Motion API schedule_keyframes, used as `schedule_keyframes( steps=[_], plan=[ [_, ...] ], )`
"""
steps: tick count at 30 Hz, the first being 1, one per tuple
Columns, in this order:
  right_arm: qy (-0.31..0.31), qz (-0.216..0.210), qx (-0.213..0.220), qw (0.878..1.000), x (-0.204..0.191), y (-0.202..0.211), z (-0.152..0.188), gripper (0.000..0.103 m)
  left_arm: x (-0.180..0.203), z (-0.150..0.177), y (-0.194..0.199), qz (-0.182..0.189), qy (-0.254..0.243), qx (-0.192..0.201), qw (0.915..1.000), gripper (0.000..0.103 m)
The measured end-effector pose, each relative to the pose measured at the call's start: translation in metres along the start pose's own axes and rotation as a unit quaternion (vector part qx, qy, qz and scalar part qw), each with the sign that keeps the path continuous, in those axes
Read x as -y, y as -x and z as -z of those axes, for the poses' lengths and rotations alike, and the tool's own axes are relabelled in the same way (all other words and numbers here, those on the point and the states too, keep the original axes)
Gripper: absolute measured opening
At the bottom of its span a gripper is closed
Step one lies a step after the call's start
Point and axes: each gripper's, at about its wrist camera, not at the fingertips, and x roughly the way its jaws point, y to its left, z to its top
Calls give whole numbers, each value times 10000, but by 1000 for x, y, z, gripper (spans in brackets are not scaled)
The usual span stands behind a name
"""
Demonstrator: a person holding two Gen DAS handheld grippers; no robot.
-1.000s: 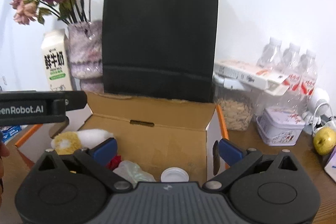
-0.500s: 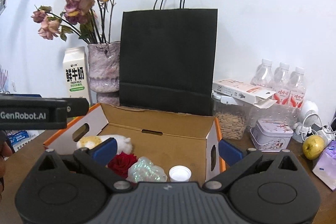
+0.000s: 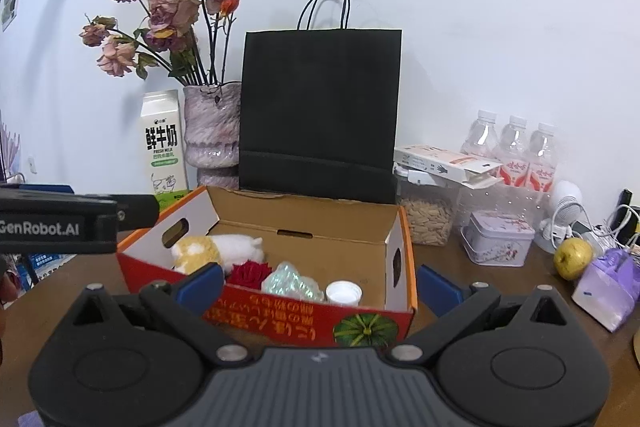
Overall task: Organize objects
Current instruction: 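Withdraw both grippers from the box back toward the remaining table items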
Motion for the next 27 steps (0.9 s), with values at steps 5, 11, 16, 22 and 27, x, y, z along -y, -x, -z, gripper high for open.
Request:
schedule_keyframes(
  steps=[5, 11, 16, 22, 27],
  plan=[
    [-1, 47, -7, 10000, -6, 18, 7, 103, -1, 8, 20, -9, 5, -33, 10000, 103],
    [-13, 74, 27, 10000, -11, 41, 16, 103, -7, 19, 44, -59, 25, -67, 10000, 103],
    [10, 149, 30, 9999, -16, 59, 26, 103, -13, 31, 61, -98, 53, -135, 9998, 103],
    [123, 249, 77, 9996, -27, 82, 36, 103, -15, 39, 87, -150, 30, -110, 9998, 103],
    [192, 333, 98, 9992, -36, 100, 46, 103, -15, 46, 108, -169, -1, -66, 9998, 103]
  ],
)
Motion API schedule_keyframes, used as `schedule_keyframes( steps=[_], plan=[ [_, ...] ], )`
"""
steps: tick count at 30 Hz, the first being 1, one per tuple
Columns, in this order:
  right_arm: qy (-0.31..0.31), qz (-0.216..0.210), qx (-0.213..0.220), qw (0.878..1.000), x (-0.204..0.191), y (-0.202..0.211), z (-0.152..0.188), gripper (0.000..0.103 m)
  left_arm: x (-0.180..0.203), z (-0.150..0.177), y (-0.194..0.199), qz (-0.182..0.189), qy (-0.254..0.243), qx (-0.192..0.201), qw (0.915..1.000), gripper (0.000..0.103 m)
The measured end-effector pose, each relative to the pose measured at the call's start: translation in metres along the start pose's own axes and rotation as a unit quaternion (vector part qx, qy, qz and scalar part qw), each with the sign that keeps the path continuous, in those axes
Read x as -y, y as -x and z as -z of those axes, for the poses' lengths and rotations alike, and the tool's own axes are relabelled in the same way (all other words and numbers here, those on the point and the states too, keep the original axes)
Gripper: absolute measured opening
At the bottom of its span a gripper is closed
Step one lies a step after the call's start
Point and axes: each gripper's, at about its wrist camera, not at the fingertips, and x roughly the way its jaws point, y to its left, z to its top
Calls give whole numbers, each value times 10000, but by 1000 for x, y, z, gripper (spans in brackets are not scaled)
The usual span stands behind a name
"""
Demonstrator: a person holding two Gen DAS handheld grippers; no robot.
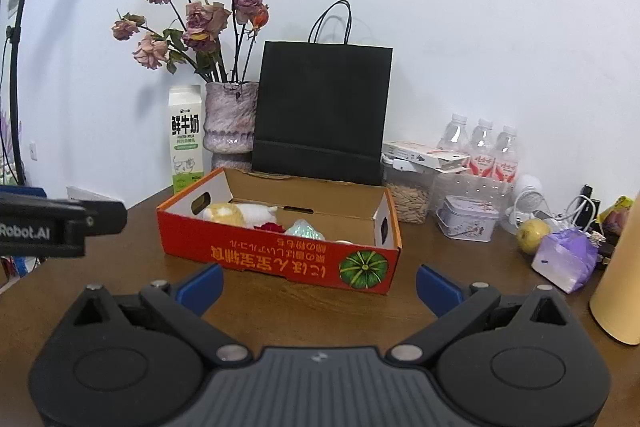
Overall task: Organize objects
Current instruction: 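Withdraw both grippers from the box back toward the remaining table items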
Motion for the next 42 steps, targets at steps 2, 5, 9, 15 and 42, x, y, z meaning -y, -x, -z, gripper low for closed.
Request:
schedule_keyframes(
  steps=[2, 5, 9, 15, 42],
  plan=[
    [23, 9, -3, 10000, -2, 7, 4, 103, 1, 3, 9, -4, -9, 12, 10000, 103],
    [46, 9, -9, 10000, -5, 17, 10, 103, 0, 9, 20, -10, -27, 12, 10000, 103],
    [80, 15, -17, 10000, -9, 29, 16, 103, -2, 17, 30, -26, -17, -14, 10000, 103],
    [80, 30, -46, 10000, -14, 43, 27, 103, -8, 30, 44, -70, 58, -22, 10000, 103],
    [-236, -185, -122, 9995, 0, 44, 71, 103, -42, 72, 29, -188, 67, -480, 9986, 103]
  ],
)
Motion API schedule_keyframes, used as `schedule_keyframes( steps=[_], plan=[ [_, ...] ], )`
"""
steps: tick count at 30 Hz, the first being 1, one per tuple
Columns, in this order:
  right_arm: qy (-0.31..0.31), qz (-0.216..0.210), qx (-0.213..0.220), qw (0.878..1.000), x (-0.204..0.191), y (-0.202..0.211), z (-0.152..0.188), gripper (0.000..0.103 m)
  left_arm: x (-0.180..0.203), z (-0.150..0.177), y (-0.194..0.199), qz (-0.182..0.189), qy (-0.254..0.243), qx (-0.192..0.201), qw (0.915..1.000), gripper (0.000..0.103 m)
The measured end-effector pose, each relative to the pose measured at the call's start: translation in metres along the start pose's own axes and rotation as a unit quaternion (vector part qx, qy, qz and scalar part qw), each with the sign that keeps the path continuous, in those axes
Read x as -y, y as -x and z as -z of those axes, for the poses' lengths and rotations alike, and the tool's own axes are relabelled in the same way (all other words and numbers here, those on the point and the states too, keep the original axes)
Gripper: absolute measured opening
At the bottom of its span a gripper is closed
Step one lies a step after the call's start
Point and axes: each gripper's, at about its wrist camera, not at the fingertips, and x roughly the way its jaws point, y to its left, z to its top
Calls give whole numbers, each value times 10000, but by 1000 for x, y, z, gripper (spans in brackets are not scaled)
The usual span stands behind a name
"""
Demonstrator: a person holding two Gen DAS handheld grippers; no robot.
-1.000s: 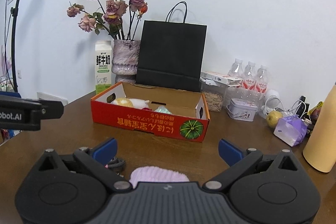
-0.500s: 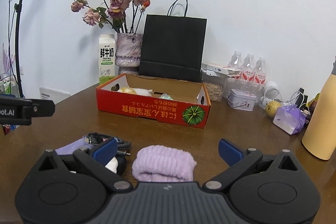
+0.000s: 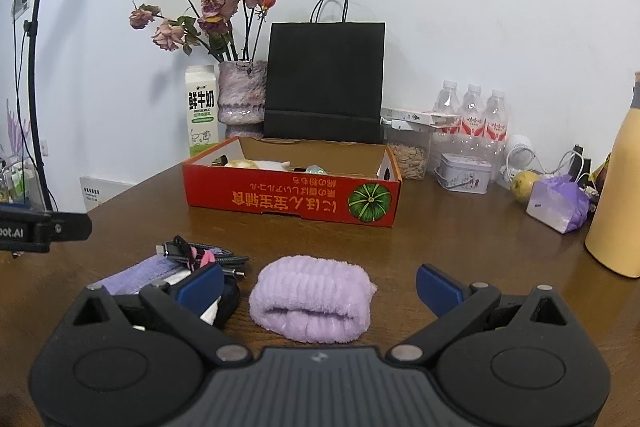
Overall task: Organize objects
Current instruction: 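Withdraw both grippers from the box back toward the remaining table items, then grasp the lilac fuzzy sock with the right gripper while the left gripper grasps the lavender pouch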
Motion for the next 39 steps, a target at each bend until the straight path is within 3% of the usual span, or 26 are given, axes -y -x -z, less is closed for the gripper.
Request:
schedule_keyframes(
  steps=[8, 27, 39],
  plan=[
    [86, 5, -221, 9997, 7, -20, 10, 103, -10, 12, -28, 159, 9, -326, 9993, 103],
    [4, -143, -549, 9984, 16, -71, 5, 103, -3, 8, -76, 654, 12, -557, 9963, 103],
    [-308, -338, -842, 9954, 19, -99, 8, 103, -12, 15, -100, 986, 446, -794, 9910, 103]
  ],
)
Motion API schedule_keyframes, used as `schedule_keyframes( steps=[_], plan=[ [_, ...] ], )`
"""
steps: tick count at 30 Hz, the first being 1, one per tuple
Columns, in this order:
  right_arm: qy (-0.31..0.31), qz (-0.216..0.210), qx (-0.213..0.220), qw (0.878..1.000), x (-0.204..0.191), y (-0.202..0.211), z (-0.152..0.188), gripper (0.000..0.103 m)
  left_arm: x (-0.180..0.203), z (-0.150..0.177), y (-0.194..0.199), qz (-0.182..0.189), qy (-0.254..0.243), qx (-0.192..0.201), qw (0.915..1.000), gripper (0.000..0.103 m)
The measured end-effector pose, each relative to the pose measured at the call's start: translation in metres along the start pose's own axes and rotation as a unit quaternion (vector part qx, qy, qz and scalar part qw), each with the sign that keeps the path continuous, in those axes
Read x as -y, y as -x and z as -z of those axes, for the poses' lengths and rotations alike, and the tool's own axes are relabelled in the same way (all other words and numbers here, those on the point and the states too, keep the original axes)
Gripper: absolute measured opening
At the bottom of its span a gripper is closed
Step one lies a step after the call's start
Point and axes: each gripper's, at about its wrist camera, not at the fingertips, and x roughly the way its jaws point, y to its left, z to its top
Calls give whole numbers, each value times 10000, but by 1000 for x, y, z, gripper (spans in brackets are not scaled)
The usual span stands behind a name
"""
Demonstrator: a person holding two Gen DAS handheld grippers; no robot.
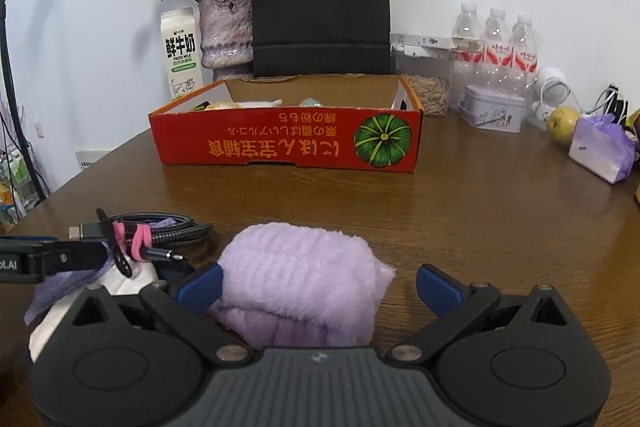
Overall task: Organize objects
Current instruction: 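Grasp the lilac fuzzy sock with the right gripper while the left gripper grasps the lavender pouch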
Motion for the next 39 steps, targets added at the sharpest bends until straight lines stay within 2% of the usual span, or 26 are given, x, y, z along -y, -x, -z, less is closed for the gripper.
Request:
schedule_keyframes(
  steps=[4, 10, 12, 17, 21, 24, 32, 37, 39],
  plan=[
    [43, -78, -32, 10000, -4, -2, 2, 102, -3, 1, -3, 59, 129, -34, 9999, 103],
    [-61, -314, -53, 9995, -3, -1, 2, 88, -2, 2, -4, 35, 134, 2, 9999, 103],
    [-50, -359, -6, 9993, -4, 2, 3, 71, -2, 3, -3, 30, 139, 11, 9999, 103],
    [18, -398, 154, 9991, -5, 8, 3, 44, -2, 3, -3, 14, 141, 30, 9999, 103],
    [141, -379, 293, 9988, -8, 13, 5, 29, -3, 3, -3, 9, 143, 36, 9999, 103],
    [265, -334, 414, 9982, -11, 18, 7, 25, -4, 3, -2, 4, 144, 40, 9999, 103],
    [274, -205, 648, 9973, -9, 25, 7, 24, -5, 3, 0, 9, 109, -12, 9999, 103],
    [257, -184, 677, 9972, -7, 26, 8, 24, -7, 3, 3, 218, 106, -7, 9997, 89],
    [254, -174, 666, 9973, -8, 26, 8, 24, -7, 3, 4, 303, 123, -4, 9995, 76]
  ],
)
